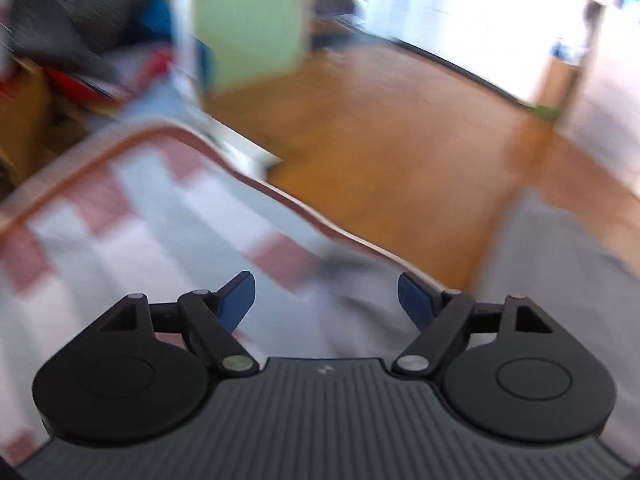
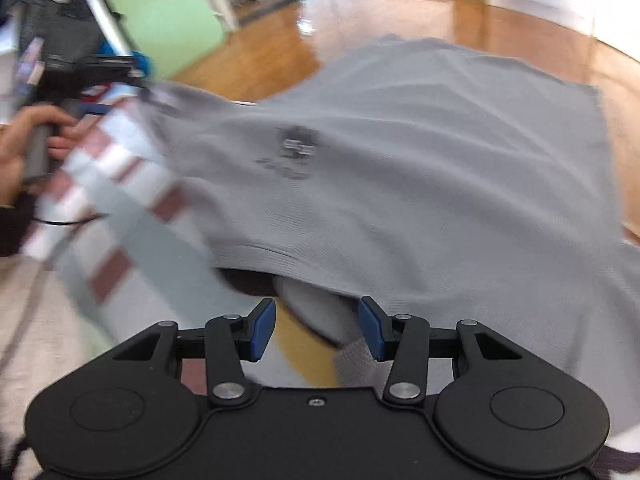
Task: Fold clothes
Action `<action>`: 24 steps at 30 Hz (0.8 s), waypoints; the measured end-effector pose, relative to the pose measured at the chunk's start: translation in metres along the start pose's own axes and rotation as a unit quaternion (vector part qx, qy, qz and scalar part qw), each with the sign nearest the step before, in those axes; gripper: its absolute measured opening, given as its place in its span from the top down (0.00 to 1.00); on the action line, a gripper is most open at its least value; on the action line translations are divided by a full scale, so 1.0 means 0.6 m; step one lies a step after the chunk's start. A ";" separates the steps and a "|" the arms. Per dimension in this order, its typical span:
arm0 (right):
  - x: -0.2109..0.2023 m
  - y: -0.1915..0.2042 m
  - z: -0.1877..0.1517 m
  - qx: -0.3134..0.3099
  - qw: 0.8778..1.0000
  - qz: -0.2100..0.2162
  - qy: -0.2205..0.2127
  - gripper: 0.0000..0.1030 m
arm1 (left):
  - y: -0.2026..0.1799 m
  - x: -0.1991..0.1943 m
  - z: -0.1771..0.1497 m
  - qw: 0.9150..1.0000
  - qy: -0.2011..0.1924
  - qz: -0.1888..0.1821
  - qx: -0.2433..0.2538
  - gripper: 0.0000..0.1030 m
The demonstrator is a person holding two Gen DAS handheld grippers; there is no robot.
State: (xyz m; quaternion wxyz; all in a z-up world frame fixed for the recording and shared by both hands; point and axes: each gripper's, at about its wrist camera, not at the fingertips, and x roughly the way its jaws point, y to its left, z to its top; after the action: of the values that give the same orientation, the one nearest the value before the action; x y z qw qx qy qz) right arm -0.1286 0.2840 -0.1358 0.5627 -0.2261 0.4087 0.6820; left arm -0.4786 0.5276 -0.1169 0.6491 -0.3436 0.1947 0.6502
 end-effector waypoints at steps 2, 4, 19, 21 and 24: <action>0.014 0.012 0.006 -0.017 1.000 0.009 0.008 0.50 | -0.012 0.020 -0.016 0.994 0.069 -0.086 -0.007 0.24; 0.032 0.029 0.014 -0.052 0.998 -0.013 0.017 0.50 | -0.027 0.052 -0.039 0.982 0.138 -0.128 -0.017 0.24; 0.175 0.171 0.004 -0.436 0.882 -0.179 -0.019 0.83 | -0.106 0.090 -0.101 0.964 0.216 -0.148 0.040 0.24; 0.178 0.154 0.030 -0.417 0.889 -0.188 -0.023 0.94 | -0.106 0.099 -0.096 0.966 0.205 -0.154 0.038 0.24; 0.156 0.088 0.090 -0.305 0.934 -0.179 -0.044 0.94 | -0.107 0.096 -0.085 0.970 0.178 -0.166 0.026 0.24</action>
State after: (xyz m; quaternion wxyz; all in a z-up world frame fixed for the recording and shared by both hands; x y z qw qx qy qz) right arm -0.1951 0.3807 -0.1610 0.5970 -0.4264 0.1087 0.6708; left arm -0.4014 0.5383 -0.1799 0.7112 -0.4644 0.2646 0.4566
